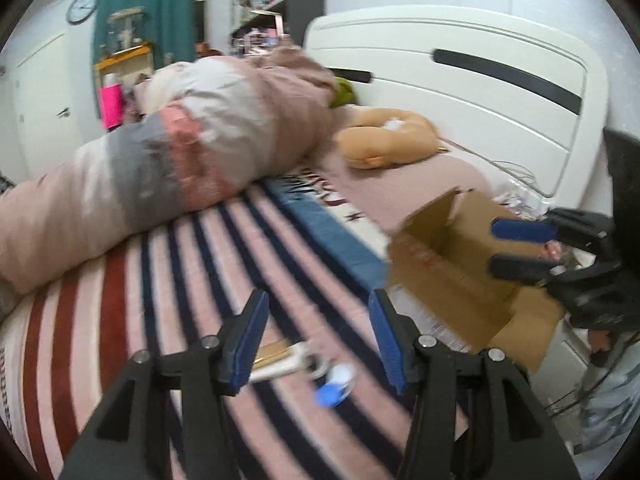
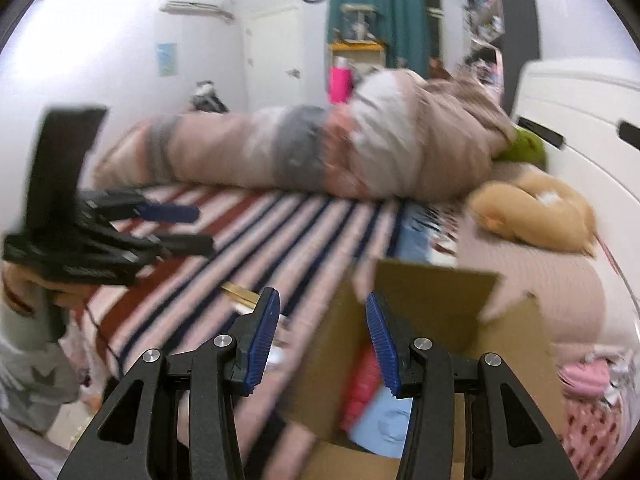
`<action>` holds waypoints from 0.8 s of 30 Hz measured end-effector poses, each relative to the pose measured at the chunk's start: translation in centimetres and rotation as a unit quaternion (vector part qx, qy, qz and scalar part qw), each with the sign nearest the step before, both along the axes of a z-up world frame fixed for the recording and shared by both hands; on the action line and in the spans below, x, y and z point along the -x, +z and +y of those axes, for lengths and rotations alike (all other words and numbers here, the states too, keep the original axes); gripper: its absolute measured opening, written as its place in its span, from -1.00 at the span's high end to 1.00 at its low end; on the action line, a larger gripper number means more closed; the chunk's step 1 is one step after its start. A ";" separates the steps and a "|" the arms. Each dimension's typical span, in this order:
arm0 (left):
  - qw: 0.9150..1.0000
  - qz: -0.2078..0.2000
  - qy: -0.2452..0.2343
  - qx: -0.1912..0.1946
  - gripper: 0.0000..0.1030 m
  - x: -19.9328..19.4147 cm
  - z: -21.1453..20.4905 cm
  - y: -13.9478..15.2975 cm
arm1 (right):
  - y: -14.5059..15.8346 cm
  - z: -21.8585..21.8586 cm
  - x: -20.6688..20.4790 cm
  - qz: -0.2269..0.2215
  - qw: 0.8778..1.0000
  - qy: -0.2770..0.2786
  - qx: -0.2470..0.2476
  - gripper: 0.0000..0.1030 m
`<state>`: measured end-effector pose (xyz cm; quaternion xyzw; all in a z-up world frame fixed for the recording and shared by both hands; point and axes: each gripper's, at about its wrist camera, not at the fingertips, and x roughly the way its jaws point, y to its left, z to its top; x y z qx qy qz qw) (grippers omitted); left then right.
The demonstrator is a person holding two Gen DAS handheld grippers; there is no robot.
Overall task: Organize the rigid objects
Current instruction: 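Grasp the gold bar with the left gripper while the right approaches the lens case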
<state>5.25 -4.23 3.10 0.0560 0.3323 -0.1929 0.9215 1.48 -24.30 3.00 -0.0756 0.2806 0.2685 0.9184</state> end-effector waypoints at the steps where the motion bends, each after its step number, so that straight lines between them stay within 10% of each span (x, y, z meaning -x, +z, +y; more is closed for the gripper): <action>1: 1.000 0.002 0.010 0.007 0.05 0.4 1.5 -0.4 | 0.1 1.3 0.3 0.002 1.000 0.014 -0.004 0.20; 14: 0.994 0.063 0.074 0.040 0.03 1.6 11.3 -10.3 | -9.6 12.2 -2.0 0.128 0.988 0.070 0.053 0.19; 18: 0.992 0.090 0.072 0.053 0.02 0.5 11.7 -13.0 | -13.6 12.1 -3.9 0.152 0.985 0.036 0.076 -0.23; 24: 0.990 0.114 0.043 0.068 -0.14 -3.0 11.0 -15.1 | -17.4 10.8 -6.1 0.150 0.984 0.009 0.092 -0.34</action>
